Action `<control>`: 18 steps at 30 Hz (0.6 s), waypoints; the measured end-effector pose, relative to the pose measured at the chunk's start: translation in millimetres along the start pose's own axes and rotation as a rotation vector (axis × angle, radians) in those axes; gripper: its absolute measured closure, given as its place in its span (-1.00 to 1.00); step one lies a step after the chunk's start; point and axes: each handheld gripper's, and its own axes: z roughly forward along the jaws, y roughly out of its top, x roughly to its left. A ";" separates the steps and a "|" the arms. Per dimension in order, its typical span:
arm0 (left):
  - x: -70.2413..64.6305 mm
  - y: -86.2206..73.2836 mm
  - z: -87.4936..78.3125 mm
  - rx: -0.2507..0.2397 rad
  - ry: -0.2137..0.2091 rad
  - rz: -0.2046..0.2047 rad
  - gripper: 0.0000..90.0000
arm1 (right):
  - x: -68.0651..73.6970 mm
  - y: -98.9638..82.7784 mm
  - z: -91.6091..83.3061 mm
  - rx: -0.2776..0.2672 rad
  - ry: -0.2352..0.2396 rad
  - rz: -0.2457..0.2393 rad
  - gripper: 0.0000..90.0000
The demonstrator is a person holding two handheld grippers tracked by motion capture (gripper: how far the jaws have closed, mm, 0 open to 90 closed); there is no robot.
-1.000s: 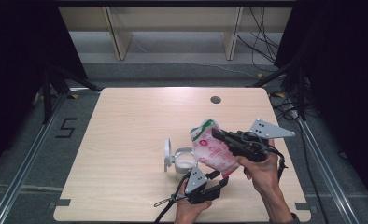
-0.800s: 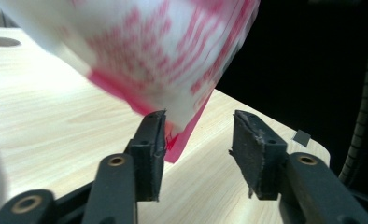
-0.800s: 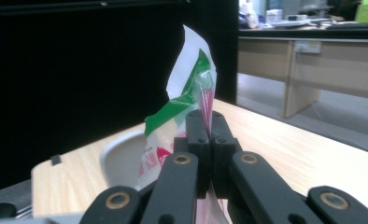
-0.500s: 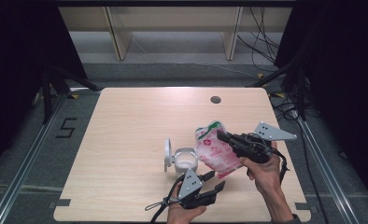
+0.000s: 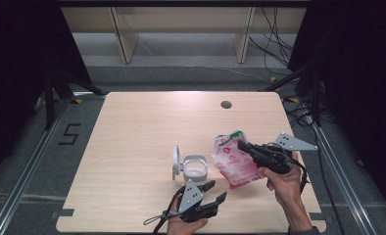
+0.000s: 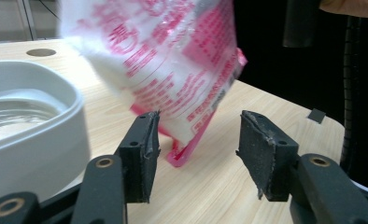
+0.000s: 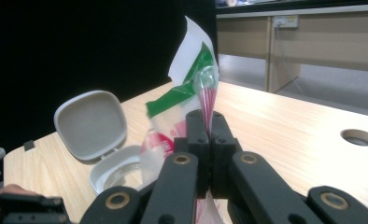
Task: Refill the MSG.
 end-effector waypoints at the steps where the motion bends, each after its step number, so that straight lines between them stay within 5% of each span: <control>1: 0.8 -0.5 -0.5 -0.019 -0.007 -0.006 0.03 | -2.7 -1.3 -2.6 -0.008 0.004 -0.006 1.00; 6: 3.6 -1.0 -10.0 -0.006 0.005 0.008 0.02 | -6.3 -5.5 -17.8 -0.005 -0.022 0.018 1.00; 15: 9.7 -6.7 -16.6 -0.006 0.000 -0.003 -0.02 | -16.5 -10.0 -34.7 0.052 -0.120 -0.070 1.00; 18: 10.8 -8.2 -15.8 0.000 0.001 -0.011 -0.02 | -20.3 -12.6 -38.4 0.064 -0.147 -0.064 1.00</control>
